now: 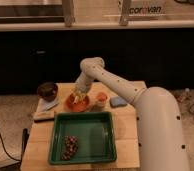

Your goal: Place banana in red bowl

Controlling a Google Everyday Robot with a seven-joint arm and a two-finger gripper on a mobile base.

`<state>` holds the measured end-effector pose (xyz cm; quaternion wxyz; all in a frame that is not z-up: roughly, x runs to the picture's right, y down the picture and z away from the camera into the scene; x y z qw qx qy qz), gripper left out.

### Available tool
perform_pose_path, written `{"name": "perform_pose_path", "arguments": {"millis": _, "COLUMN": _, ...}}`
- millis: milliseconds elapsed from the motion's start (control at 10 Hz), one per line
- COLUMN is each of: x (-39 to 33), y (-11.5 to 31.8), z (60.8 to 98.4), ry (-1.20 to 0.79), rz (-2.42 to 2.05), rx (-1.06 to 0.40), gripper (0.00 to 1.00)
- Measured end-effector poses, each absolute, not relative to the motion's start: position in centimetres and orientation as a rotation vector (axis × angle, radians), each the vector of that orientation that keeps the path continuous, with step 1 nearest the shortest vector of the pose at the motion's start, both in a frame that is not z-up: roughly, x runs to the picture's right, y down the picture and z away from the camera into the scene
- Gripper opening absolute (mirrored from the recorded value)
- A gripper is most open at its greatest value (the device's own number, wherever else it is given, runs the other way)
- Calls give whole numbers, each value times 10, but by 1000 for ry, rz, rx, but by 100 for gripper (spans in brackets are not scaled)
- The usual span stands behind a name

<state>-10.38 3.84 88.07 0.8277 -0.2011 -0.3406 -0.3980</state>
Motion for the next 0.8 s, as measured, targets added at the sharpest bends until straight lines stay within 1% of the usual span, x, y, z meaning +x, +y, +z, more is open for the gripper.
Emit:
{"name": "perform_pose_path", "arguments": {"millis": 400, "x": -106, "y": 45, "z": 886, "ry": -745, "rz": -836, "rx": -439, "gripper": 80}}
{"name": "perform_pose_path", "arguments": {"millis": 800, "x": -93, "y": 23, "z": 880, "ry": -703, "rz": -811, "rx": -387, "gripper": 80}}
